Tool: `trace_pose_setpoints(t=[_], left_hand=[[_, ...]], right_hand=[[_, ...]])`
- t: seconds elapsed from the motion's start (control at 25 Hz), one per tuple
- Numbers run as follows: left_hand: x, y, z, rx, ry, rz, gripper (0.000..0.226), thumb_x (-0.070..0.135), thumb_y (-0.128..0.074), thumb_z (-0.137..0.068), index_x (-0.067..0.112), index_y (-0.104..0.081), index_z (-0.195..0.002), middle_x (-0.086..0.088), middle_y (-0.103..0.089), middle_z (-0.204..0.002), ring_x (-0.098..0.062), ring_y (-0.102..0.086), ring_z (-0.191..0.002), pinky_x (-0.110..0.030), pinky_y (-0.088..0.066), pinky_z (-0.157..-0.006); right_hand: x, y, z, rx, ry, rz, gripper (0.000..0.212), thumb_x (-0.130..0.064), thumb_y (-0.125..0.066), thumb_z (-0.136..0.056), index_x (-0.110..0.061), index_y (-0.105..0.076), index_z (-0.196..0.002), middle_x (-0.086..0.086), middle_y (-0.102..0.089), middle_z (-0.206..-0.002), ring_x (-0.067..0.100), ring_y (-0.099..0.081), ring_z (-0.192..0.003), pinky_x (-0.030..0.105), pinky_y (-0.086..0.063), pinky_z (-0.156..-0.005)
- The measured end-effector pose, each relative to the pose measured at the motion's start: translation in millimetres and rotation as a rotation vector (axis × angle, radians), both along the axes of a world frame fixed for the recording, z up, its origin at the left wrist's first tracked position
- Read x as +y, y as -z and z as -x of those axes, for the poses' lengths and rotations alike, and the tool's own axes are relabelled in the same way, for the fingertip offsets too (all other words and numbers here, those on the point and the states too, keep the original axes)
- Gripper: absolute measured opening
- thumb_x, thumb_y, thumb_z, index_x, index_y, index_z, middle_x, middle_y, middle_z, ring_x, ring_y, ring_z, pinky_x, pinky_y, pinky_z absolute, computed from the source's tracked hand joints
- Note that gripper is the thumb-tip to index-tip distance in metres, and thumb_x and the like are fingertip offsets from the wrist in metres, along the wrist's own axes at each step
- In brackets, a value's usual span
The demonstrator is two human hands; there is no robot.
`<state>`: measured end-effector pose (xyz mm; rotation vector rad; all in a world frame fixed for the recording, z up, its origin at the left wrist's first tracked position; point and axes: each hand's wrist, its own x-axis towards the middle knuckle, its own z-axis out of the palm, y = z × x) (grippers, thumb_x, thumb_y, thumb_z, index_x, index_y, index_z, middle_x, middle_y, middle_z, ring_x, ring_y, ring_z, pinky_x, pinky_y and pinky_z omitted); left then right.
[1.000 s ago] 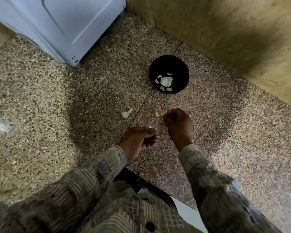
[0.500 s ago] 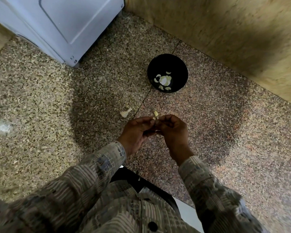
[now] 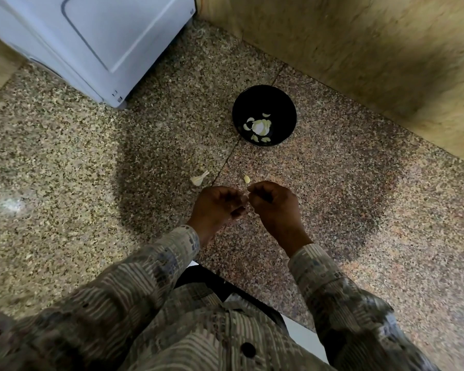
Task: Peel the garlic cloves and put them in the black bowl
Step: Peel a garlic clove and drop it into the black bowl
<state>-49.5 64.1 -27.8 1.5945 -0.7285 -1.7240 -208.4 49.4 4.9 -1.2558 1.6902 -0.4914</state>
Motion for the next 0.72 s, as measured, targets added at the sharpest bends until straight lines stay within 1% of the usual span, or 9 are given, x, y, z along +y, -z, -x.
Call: trace_pose_setpoints(t=[0.12,0.2,0.24,0.36,0.44,0.52,0.6,0.68,0.72], left_hand=[[-1.6,0.3,-5.1,-0.177,0.159,0.132,0.004,0.010,-0.077,-0.087,0.007,-0.078,-0.084,-0.004,-0.072,-0.068,-0.014,-0.065,-0.060,-0.027,-0.050,-0.058],[-1.5,1.0,-7.5,-0.305,0.290,0.215,0.005,0.014,-0.078,-0.082,0.019,-0.080,-0.082,0.002,-0.074,-0.071,-0.014,-0.069,-0.068,-0.029,-0.056,-0.065],[-1.5,1.7,-7.4,-0.312,0.296,0.206,0.008,0.012,-0.078,-0.081,0.019,-0.081,-0.084,0.002,-0.075,-0.073,-0.015,-0.071,-0.071,-0.030,-0.058,-0.068],[-0.8,4.4,-5.8,-0.212,0.173,0.057,0.011,0.005,-0.079,-0.080,0.016,-0.079,-0.078,-0.008,-0.076,-0.076,-0.026,-0.074,-0.075,-0.041,-0.062,-0.073],[2.0,10.7,-8.3,-0.232,0.140,-0.018,0.012,0.004,-0.078,-0.081,0.014,-0.078,-0.074,-0.009,-0.077,-0.079,-0.026,-0.075,-0.074,-0.045,-0.063,-0.074],[5.6,15.9,-11.2,-0.273,0.140,-0.055,0.011,0.004,-0.079,-0.081,0.011,-0.077,-0.073,-0.009,-0.077,-0.078,-0.028,-0.077,-0.075,-0.048,-0.064,-0.075],[10.0,17.2,-10.3,-0.264,0.085,-0.107,0.008,0.002,-0.078,-0.083,0.008,-0.076,-0.079,-0.011,-0.077,-0.077,-0.027,-0.077,-0.077,-0.044,-0.064,-0.073],[12.6,17.5,-9.2,-0.202,0.008,-0.167,0.006,-0.003,-0.073,-0.087,0.003,-0.074,-0.086,-0.016,-0.077,-0.085,-0.027,-0.078,-0.081,-0.038,-0.063,-0.070],[13.5,19.0,-9.2,-0.152,-0.030,-0.199,0.005,-0.003,-0.071,-0.088,0.001,-0.074,-0.088,-0.020,-0.076,-0.088,-0.027,-0.077,-0.083,-0.036,-0.062,-0.070]], right_hand=[[-3.5,-5.2,2.5,0.018,-0.102,-0.065,0.008,-0.026,-0.080,-0.088,-0.027,-0.079,-0.096,-0.012,-0.076,-0.083,0.006,-0.071,-0.074,0.029,-0.062,-0.069],[-5.7,-6.9,4.3,0.003,-0.083,-0.104,0.003,-0.024,-0.080,-0.088,-0.026,-0.079,-0.089,-0.007,-0.076,-0.078,0.016,-0.073,-0.071,0.036,-0.062,-0.064],[-5.8,-6.5,5.7,-0.021,-0.055,-0.124,0.003,-0.021,-0.080,-0.088,-0.024,-0.079,-0.087,-0.003,-0.076,-0.076,0.021,-0.074,-0.071,0.038,-0.062,-0.062],[-7.9,-4.6,10.1,-0.193,0.127,-0.167,0.005,-0.013,-0.078,-0.089,-0.016,-0.079,-0.087,0.004,-0.078,-0.081,0.023,-0.074,-0.075,0.033,-0.064,-0.067],[-16.2,1.4,12.1,-0.227,0.236,-0.189,0.005,-0.010,-0.076,-0.091,-0.015,-0.079,-0.089,0.004,-0.079,-0.083,0.023,-0.075,-0.079,0.034,-0.065,-0.072],[-29.8,15.3,12.2,-0.159,0.260,-0.204,0.006,-0.013,-0.076,-0.092,-0.018,-0.079,-0.089,0.002,-0.079,-0.082,0.025,-0.077,-0.082,0.042,-0.065,-0.077],[-43.8,25.3,11.4,-0.104,0.225,-0.204,0.009,-0.013,-0.076,-0.091,-0.021,-0.079,-0.088,0.000,-0.079,-0.081,0.023,-0.078,-0.081,0.046,-0.065,-0.078],[-53.7,30.7,11.1,-0.041,0.172,-0.185,0.012,-0.012,-0.075,-0.091,-0.022,-0.080,-0.088,-0.002,-0.079,-0.080,0.019,-0.077,-0.078,0.043,-0.065,-0.080],[-55.4,30.6,13.1,0.028,0.118,-0.150,0.011,-0.014,-0.074,-0.092,-0.022,-0.081,-0.090,-0.004,-0.079,-0.082,0.016,-0.076,-0.078,0.038,-0.063,-0.083]])
